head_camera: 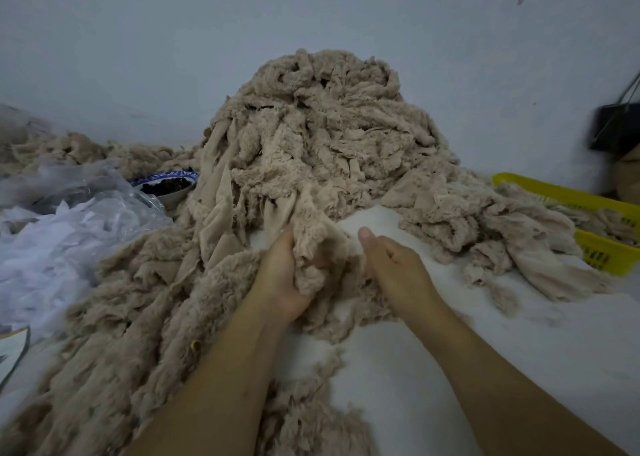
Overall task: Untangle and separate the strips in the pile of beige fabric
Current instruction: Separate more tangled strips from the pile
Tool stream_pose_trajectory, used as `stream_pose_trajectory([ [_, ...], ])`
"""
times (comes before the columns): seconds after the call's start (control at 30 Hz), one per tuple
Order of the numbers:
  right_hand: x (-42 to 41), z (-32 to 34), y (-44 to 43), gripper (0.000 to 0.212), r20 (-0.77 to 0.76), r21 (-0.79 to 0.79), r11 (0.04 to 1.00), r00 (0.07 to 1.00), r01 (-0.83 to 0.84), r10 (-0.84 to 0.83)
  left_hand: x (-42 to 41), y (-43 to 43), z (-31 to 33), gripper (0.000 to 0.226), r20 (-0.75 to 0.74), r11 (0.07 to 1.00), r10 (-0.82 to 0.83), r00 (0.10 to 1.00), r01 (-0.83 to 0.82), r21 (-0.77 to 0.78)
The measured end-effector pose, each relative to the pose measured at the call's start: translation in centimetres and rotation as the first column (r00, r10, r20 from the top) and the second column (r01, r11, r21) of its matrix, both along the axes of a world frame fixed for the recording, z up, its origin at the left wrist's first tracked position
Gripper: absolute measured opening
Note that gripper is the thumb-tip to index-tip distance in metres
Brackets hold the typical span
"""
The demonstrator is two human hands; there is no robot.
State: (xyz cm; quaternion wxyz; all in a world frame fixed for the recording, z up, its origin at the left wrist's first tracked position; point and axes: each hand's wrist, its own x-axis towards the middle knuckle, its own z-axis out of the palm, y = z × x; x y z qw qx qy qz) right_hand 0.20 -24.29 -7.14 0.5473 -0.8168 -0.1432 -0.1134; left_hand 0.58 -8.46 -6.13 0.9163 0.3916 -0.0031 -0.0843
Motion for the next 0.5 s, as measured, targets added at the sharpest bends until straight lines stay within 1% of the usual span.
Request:
stream_pose_trajectory([
  [0.03, 0.0, -0.1, 0.2, 0.05, -0.016, -0.036, 0.999, 0.999, -0.029, 0.028, -0.2, -0.3, 0.1, 0.064, 0.008, 0.994, -0.101, 0.995, 0.101, -0.038],
  [0.07, 0.1, -0.2, 0.5, 0.047, -0.032, -0.051, 0.997, 0.998, -0.057, 0.055, -0.4, -0.6, 0.0, 0.064, 0.016, 0.985, -0.168, 0.986, 0.168, -0.032],
  [0.13, 0.2, -0.5, 1.0, 0.039, -0.09, -0.037, 0.993, 0.99, -0.111, 0.107, -0.5, -1.0, -0.3, 0.056, 0.022, 0.975, -0.217, 0.976, 0.216, 0.048],
  [0.2, 0.5, -0.9, 1.3, 0.026, -0.134, -0.02, 0.996, 0.987, -0.09, 0.086, -0.8, -1.1, -0.6, 0.052, 0.016, 0.959, -0.254, 0.967, 0.25, 0.131],
  [0.23, 0.7, -1.1, 1.2, 0.02, -0.147, 0.025, 0.998, 0.987, -0.065, 0.068, -0.9, -1.1, -0.5, 0.052, -0.001, 0.948, -0.287, 0.958, 0.285, 0.141],
  [0.27, 0.6, -1.0, 1.1, 0.02, -0.151, 0.095, 0.994, 0.987, -0.045, 0.059, -1.0, -1.1, -0.5, 0.054, -0.009, 0.935, -0.326, 0.945, 0.324, 0.145],
  [0.3, 0.5, -0.9, 1.0, 0.026, -0.144, 0.155, 0.988, 0.988, -0.026, 0.048, -1.1, -1.1, -0.4, 0.056, -0.011, 0.923, -0.349, 0.937, 0.346, 0.171],
  [0.33, 0.5, -0.7, 0.8, 0.032, -0.138, 0.18, 0.984, 0.99, -0.003, 0.028, -1.1, -1.2, -0.3, 0.057, -0.007, 0.915, -0.341, 0.94, 0.333, 0.228],
  [0.37, 0.7, -0.6, 0.6, 0.032, -0.136, 0.19, 0.981, 0.991, 0.029, -0.003, -1.1, -1.3, -0.3, 0.06, -0.004, 0.906, -0.31, 0.951, 0.297, 0.303],
  [0.43, 1.0, -0.4, 0.3, 0.023, -0.152, 0.205, 0.973, 0.985, 0.108, -0.077, -1.1, -1.4, -0.3, 0.068, 0.035, 0.878, -0.225, 0.974, 0.187, 0.442],
  [0.47, 1.1, -0.3, 0.2, 0.015, -0.153, 0.206, 0.968, 0.982, 0.141, -0.11, -1.1, -1.4, -0.2, 0.072, 0.097, 0.853, -0.195, 0.976, 0.12, 0.507],
  [0.5, 1.2, -0.1, 0.2, 0.01, -0.143, 0.205, 0.963, 0.979, 0.172, -0.144, -1.2, -1.5, -0.2, 0.072, 0.17, 0.807, -0.184, 0.968, 0.05, 0.588],
])
